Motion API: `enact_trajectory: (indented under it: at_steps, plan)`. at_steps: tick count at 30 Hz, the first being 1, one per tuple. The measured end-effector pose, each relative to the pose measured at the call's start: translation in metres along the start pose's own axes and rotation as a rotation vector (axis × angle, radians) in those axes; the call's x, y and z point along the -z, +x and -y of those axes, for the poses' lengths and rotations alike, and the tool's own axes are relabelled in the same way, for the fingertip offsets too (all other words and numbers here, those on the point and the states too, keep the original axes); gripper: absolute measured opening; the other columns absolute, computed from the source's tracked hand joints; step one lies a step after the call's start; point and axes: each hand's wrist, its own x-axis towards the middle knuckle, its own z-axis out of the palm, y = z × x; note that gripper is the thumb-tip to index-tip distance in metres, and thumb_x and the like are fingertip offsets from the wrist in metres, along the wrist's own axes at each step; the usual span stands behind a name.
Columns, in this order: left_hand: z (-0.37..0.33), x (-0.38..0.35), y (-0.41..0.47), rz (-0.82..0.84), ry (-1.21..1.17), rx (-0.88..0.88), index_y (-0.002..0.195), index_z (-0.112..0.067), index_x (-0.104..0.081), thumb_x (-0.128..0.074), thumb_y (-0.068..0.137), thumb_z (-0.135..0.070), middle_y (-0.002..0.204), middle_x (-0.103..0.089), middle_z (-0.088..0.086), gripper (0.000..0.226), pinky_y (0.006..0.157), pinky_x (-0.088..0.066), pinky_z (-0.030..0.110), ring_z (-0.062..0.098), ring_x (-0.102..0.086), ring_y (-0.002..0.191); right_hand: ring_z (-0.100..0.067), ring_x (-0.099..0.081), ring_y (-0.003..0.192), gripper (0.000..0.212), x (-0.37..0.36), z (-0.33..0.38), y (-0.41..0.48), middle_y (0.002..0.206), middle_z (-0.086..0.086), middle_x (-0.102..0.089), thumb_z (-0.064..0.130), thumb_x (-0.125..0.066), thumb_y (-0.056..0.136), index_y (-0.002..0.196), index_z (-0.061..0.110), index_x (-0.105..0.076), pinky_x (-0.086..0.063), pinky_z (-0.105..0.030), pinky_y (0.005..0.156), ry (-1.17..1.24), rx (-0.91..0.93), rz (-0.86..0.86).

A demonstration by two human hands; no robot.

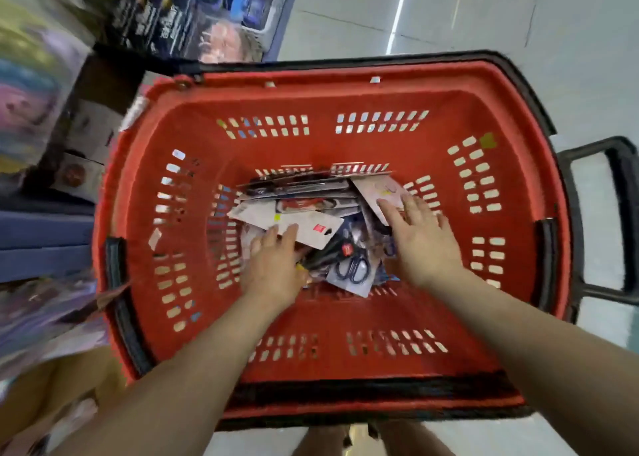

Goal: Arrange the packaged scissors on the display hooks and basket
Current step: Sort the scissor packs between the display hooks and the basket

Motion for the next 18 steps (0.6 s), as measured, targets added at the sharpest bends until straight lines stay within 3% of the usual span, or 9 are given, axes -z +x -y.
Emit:
enact_trajectory:
  at_steps: [2,4,6,8,11,13,15,17,18]
  plan:
    - [0.000,-0.021,0.027,0.014,0.110,-0.025,0.154,-0.035,-0.009,-0.061,0.091,-0.044,0.163,-0.012,0.005,0.083,0.119,-0.021,0.048,0.028,-0.011,0.149,-0.031,-0.008,0.152,0.086,-0.022,-0.001,0.027,0.165,-0.012,-0.007,0.017,-0.061,0.091,0.155,0.032,-0.005,-0.014,-0.051,0.121,-0.056,0.027,-0.023]
    - [-0.002,-0.030,0.047,0.008,0.180,-0.053,0.154,-0.039,-0.010,-0.057,0.093,-0.040,0.164,-0.012,0.003,0.076,0.119,-0.016,0.050,0.027,-0.011,0.150,-0.034,-0.029,0.145,0.069,-0.038,0.003,0.040,0.157,-0.014,-0.031,0.012,-0.054,0.091,0.151,0.026,-0.023,-0.030,-0.048,0.114,-0.099,0.118,-0.109]
    - [-0.001,-0.028,0.058,-0.026,0.180,-0.056,0.152,-0.038,-0.022,-0.051,0.095,-0.030,0.162,-0.022,0.000,0.064,0.119,-0.017,0.049,0.025,-0.019,0.148,-0.034,-0.054,0.120,0.051,-0.039,0.009,0.044,0.133,-0.009,-0.056,0.009,-0.052,0.089,0.137,0.021,-0.042,-0.046,-0.040,0.086,-0.020,0.136,-0.167]
    - [0.000,-0.015,0.060,-0.099,0.062,-0.080,0.148,-0.034,-0.039,-0.047,0.094,-0.023,0.155,-0.038,-0.003,0.055,0.119,-0.016,0.046,0.022,-0.028,0.144,-0.037,-0.064,0.096,0.042,-0.022,0.013,0.044,0.110,-0.009,-0.066,0.007,-0.053,0.087,0.127,0.021,-0.051,-0.041,-0.036,0.064,0.116,0.052,-0.236]
    - [0.000,0.017,0.047,-0.318,-0.250,-0.175,0.128,-0.023,-0.064,-0.042,0.087,-0.016,0.127,-0.066,0.004,0.047,0.112,-0.026,0.042,0.025,-0.056,0.122,-0.041,-0.066,0.092,0.044,0.019,0.001,0.035,0.102,-0.014,-0.073,0.011,-0.055,0.090,0.132,0.023,-0.057,-0.041,-0.036,0.066,0.312,-0.071,-0.319]
    - [-0.003,0.043,0.031,-0.459,-0.440,-0.151,0.114,-0.017,-0.070,-0.045,0.089,-0.020,0.101,-0.073,0.006,0.035,0.084,-0.043,0.031,0.024,-0.066,0.095,-0.036,-0.066,0.100,0.042,0.046,-0.012,0.017,0.110,-0.013,-0.073,0.007,-0.059,0.086,0.127,0.016,-0.063,-0.045,-0.032,0.079,0.536,-0.184,-0.376]
    - [-0.009,0.063,0.012,-0.545,-0.663,-0.042,0.102,-0.017,-0.068,-0.050,0.090,-0.026,0.085,-0.070,-0.005,0.023,0.065,-0.037,0.025,0.012,-0.063,0.077,-0.021,-0.066,0.097,0.036,0.066,-0.024,-0.007,0.108,-0.003,-0.073,0.003,-0.064,0.085,0.118,0.016,-0.068,-0.043,-0.024,0.086,0.747,-0.319,-0.404]
    - [-0.018,0.079,-0.004,-0.521,-1.051,0.101,0.095,-0.022,-0.064,-0.056,0.093,-0.018,0.080,-0.070,-0.013,0.009,0.065,-0.046,0.020,0.000,-0.063,0.071,-0.002,-0.067,0.084,0.030,0.082,-0.029,-0.034,0.096,0.012,-0.072,0.001,-0.068,0.085,0.103,0.026,-0.069,-0.051,-0.026,0.087,1.018,-0.415,-0.404]
    - [-0.022,0.082,-0.010,-0.428,-1.303,0.178,0.096,-0.019,-0.065,-0.056,0.095,-0.010,0.082,-0.073,-0.011,0.013,0.069,-0.052,0.020,0.001,-0.066,0.073,-0.001,-0.069,0.081,0.029,0.088,-0.030,-0.047,0.092,0.012,-0.073,-0.001,-0.069,0.085,0.098,0.025,-0.069,-0.055,-0.031,0.084,1.195,-0.457,-0.388]
